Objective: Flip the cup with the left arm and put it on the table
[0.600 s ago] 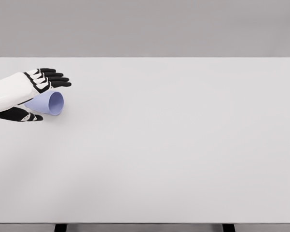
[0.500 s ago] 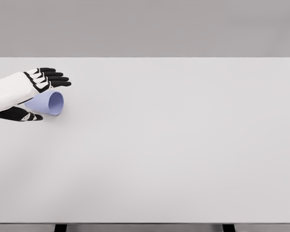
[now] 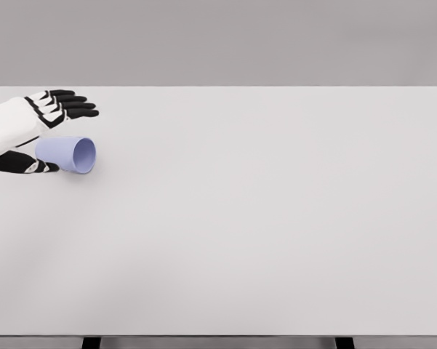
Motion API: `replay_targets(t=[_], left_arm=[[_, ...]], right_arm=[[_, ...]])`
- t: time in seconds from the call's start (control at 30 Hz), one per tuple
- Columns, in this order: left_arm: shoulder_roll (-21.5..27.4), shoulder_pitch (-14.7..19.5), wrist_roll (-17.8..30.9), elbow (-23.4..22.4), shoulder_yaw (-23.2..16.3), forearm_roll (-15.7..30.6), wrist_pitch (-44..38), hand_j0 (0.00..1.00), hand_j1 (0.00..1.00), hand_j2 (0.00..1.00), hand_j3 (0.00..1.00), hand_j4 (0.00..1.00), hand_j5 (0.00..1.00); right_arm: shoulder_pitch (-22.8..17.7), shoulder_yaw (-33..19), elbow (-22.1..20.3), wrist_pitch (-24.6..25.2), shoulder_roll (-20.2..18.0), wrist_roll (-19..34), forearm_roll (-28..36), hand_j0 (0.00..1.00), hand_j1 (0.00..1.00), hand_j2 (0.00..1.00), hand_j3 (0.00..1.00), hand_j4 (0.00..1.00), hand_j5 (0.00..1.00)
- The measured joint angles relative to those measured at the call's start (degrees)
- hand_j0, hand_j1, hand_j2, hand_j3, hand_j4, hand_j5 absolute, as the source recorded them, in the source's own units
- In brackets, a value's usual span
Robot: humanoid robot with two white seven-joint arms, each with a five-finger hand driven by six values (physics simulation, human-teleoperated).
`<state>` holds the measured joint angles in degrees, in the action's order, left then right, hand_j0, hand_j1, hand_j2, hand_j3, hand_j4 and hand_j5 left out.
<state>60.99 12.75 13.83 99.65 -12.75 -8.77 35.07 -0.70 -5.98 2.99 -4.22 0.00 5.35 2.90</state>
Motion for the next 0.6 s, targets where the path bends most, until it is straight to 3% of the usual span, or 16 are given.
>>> replay_targets(t=[0.1,0.17,0.23,0.3,0.43,0.6], left_arm=[[0.21,-0.26,0.95,0.33,0.43,2.64,-0.01,0.98,0.98,0.98,0.98,0.98,0.98],[0.84,0.17,6.61,0.39,0.81,6.91,-0.01,0.92,0.92,0.92,0.92,0.92,0.92],[0.98,2.63,13.54,0.46,1.32,12.88,-0.01,0.94,0.94,0.94,0.94,0.94,0.94],[0.85,4.57,17.26,0.60,1.75,17.29,-2.81,0.97,0.97,0.97,0.97,0.97,0.97],[-0.42,12.13,20.14,1.35,1.90,21.01,-18.50,0.98,0.98,0.98,0.98,0.98,0.98],[-3.41,10.90,20.99,1.61,1.10,19.54,-36.19,1.00,1.00,1.00,1.00,1.00,1.00]], right_arm=[[0.00,0.00,0.00,0.00,0.00,0.00,0.00,1.00,1.00,1.00,1.00,1.00,1.00],[0.00,0.00,0.00,0.00,0.00,0.00,0.00,1.00,1.00,1.00,1.00,1.00,1.00],[0.00,0.00,0.00,0.01,0.00,0.00,0.00,1.00,1.00,1.00,1.00,1.00,1.00],[0.00,0.00,0.00,0.00,0.00,0.00,0.00,1.00,1.00,1.00,1.00,1.00,1.00],[0.00,0.00,0.01,0.00,0.00,0.00,0.00,1.00,1.00,1.00,1.00,1.00,1.00],[0.00,0.00,0.01,0.00,0.00,0.00,0.00,1.00,1.00,1.00,1.00,1.00,1.00]])
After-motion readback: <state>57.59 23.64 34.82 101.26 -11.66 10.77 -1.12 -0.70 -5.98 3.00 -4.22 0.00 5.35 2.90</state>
